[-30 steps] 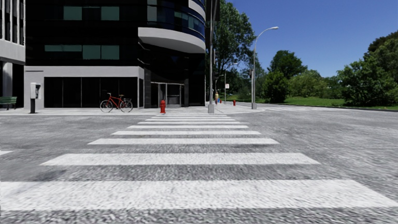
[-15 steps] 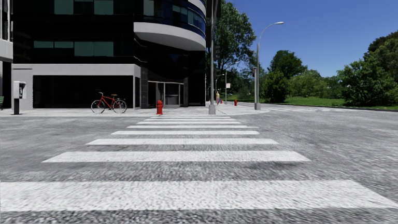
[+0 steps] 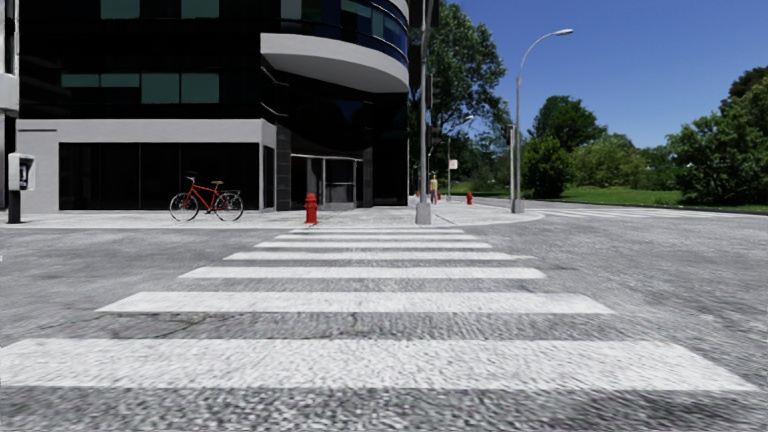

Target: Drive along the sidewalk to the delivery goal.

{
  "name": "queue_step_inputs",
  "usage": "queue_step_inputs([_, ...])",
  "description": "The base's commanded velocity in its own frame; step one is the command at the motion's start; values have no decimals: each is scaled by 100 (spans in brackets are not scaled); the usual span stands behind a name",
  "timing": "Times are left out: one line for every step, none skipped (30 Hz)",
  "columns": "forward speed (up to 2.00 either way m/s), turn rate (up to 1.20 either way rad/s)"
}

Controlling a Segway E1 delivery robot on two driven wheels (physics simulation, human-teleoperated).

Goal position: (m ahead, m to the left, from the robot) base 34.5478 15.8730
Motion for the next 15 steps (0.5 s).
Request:
queue_step_inputs([200,0])
queue_step_inputs([200,0])
queue_step_inputs([200,0])
queue_step_inputs([200,0])
queue_step_inputs([200,0])
queue_step_inputs([200,0])
queue_step_inputs([200,0])
queue_step_inputs([200,0])
queue_step_inputs([200,0])
queue_step_inputs([200,0])
queue_step_inputs([200,0])
queue_step_inputs([200,0])
queue_step_inputs([200,0])
queue_step_inputs([200,0])
queue_step_inputs([200,5])
